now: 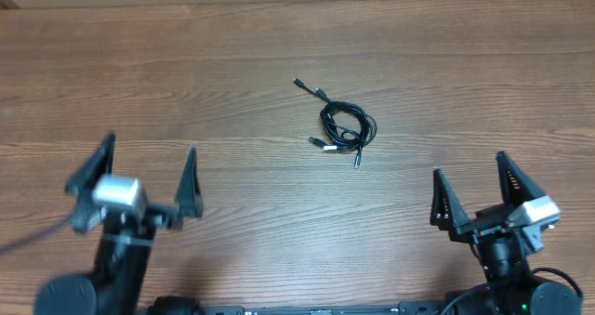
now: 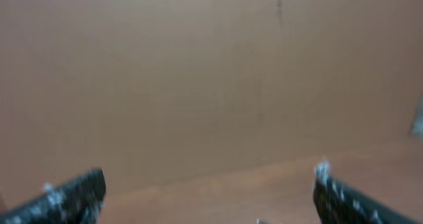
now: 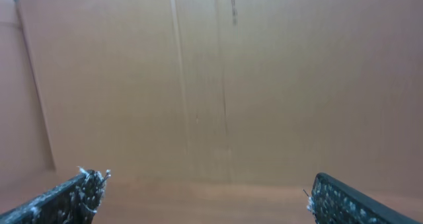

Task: Untangle cables
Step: 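Raise both arms and swing grippers forward beside the cable bundle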

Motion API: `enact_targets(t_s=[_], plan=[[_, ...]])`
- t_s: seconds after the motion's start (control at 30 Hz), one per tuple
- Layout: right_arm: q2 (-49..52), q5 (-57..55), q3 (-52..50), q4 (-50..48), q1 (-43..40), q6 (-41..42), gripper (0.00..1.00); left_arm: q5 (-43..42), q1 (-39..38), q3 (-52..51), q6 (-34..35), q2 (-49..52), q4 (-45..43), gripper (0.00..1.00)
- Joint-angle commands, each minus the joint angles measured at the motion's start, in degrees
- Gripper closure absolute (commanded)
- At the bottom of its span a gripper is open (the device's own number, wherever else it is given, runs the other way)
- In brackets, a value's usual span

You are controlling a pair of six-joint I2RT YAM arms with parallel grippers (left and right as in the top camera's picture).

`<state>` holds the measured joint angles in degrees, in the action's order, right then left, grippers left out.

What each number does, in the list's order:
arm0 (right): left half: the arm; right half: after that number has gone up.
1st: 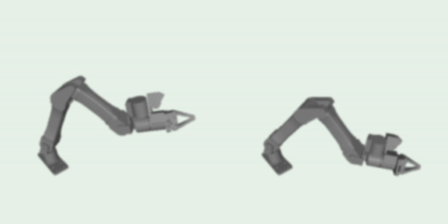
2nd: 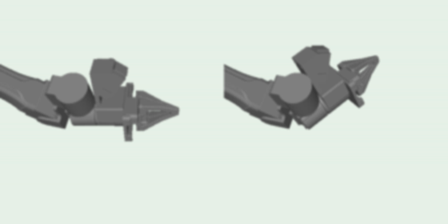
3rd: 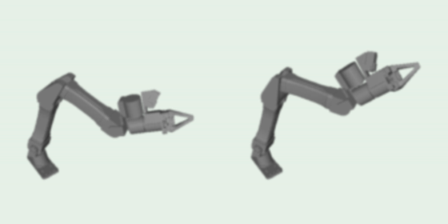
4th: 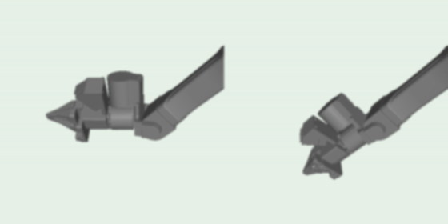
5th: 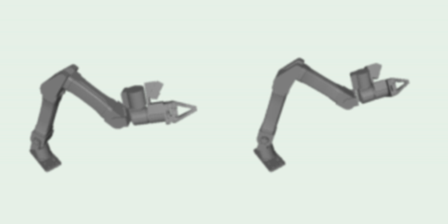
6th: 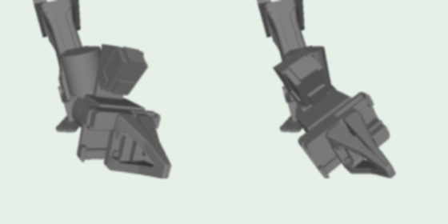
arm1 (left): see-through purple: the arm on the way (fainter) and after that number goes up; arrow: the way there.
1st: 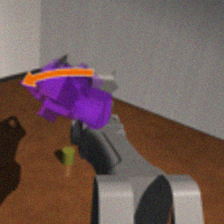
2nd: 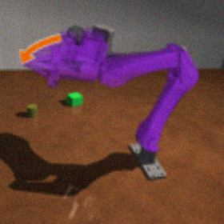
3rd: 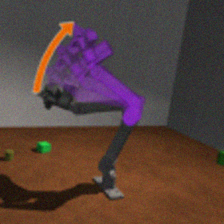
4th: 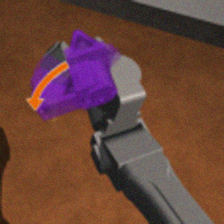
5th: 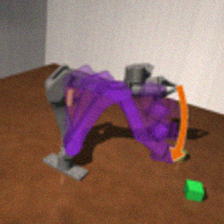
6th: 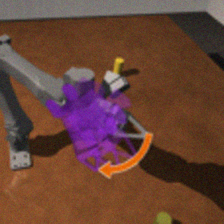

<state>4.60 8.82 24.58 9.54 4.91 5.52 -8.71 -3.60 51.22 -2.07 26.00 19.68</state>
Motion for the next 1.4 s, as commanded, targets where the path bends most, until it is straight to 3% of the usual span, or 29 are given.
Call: enact_targets(t_s=[0.0, 0.33, 0.53, 0.63, 0.8, 1.37], plan=[[6.45, 0.28, 8.26, 4.55, -0.15, 0.26, 0.00, -6.99, 0.59, 13.81, -1.38, 12.22, 6.82, 0.00], [38.82, 0.31, 46.56, 34.14, -0.15, 0.26, 0.00, -12.39, 0.57, 50.99, -1.38, 42.07, 38.73, 0.00], [61.59, 0.50, 72.50, 58.29, -0.15, 0.52, 0.00, -17.38, 0.57, 55.52, -0.96, 52.11, 47.76, 0.00], [70.42, 3.72, 80.35, 66.49, -0.15, 0.50, 0.00, -18.82, 0.57, 55.52, 0.90, 55.89, 49.90, 0.00], [82.36, 9.97, 82.66, 71.06, -0.15, 0.50, 0.00, -18.80, 0.57, 55.49, 6.16, 62.38, 52.59, 0.00], [100.04, 9.92, 82.64, 73.26, -0.15, 0.48, 0.00, -18.16, 0.57, 55.49, 6.38, 82.90, 52.54, 0.00]])
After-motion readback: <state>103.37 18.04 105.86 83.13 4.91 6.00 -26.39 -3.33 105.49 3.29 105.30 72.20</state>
